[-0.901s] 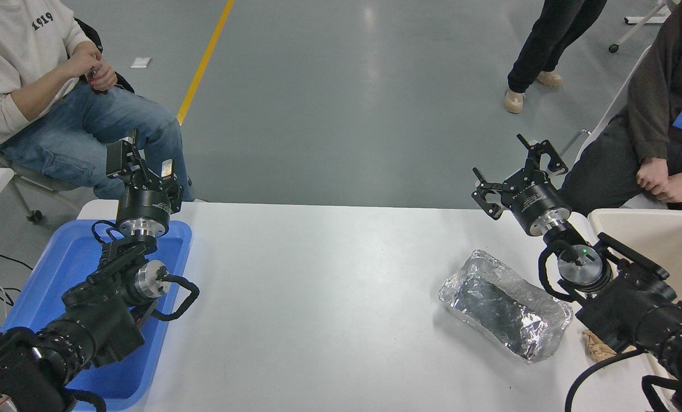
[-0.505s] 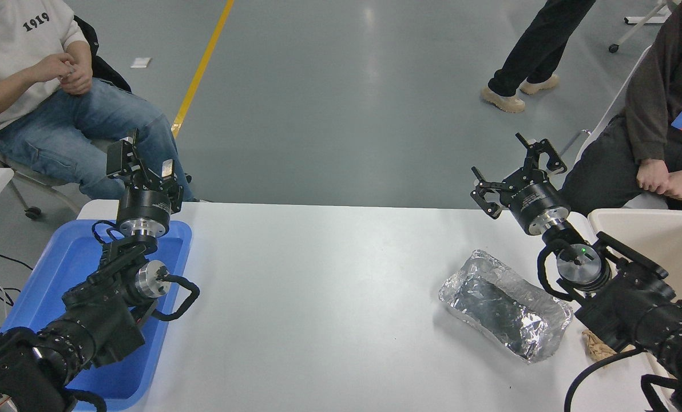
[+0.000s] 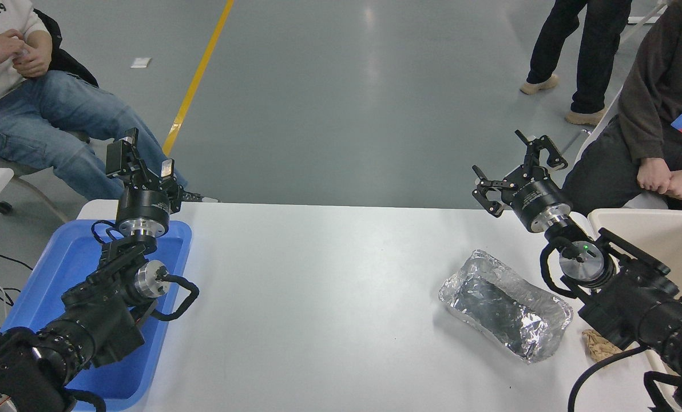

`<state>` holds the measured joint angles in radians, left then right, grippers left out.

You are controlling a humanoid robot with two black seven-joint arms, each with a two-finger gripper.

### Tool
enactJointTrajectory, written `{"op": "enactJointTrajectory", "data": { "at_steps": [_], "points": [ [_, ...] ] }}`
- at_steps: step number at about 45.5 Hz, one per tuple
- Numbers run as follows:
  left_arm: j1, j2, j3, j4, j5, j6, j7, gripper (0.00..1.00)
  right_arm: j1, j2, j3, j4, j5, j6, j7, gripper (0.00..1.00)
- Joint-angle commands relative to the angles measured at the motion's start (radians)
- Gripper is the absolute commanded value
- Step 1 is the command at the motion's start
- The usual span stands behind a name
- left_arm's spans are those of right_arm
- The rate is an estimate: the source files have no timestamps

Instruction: Pick up paper cup place in dustbin

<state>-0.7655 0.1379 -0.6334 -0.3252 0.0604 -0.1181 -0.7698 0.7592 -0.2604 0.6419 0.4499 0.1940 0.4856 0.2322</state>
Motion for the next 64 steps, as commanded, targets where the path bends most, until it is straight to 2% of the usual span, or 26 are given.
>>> {"op": "enactJointTrajectory", "data": {
  "at_steps": [1, 9, 14, 25, 39, 49, 64],
  "points": [
    [0.0, 0.0, 0.0, 0.0, -0.001, 0.0, 0.0, 1.0, 0.012, -0.046, -0.001, 0.003, -0.105, 0.001, -0.001, 1.0],
    [0.0, 0.0, 0.0, 0.0, -0.001, 0.0, 0.0, 1.0, 0.052, -0.124, -0.007, 0.019, -0.2, -0.001, -0.004, 1.0],
    [0.0, 0.0, 0.0, 0.0, 0.001, 0.0, 0.0, 1.0, 0.109, -0.16, -0.123, 0.021, -0.24, -0.001, -0.002, 1.0],
    [-0.002, 0.0, 0.001, 0.0, 0.001, 0.0, 0.0, 1.0, 0.356, -0.258, -0.701, 0.052, -0.26, 0.011, 0.001, 1.0],
    [-0.002, 0.0, 0.0, 0.0, 0.001, 0.0, 0.001, 1.0, 0.728, -0.396, -1.338, 0.415, -0.478, 0.008, 0.007, 1.0],
    [-0.002, 0.0, 0.0, 0.0, 0.001, 0.0, 0.001, 1.0, 1.049, -0.381, -1.717, 0.653, -0.599, 0.01, 0.009, 1.0],
    [0.0, 0.0, 0.0, 0.0, 0.001, 0.0, 0.001, 1.0, 1.42, -0.174, -2.01, 0.978, -0.663, 0.062, 0.01, 1.0]
  ]
}}
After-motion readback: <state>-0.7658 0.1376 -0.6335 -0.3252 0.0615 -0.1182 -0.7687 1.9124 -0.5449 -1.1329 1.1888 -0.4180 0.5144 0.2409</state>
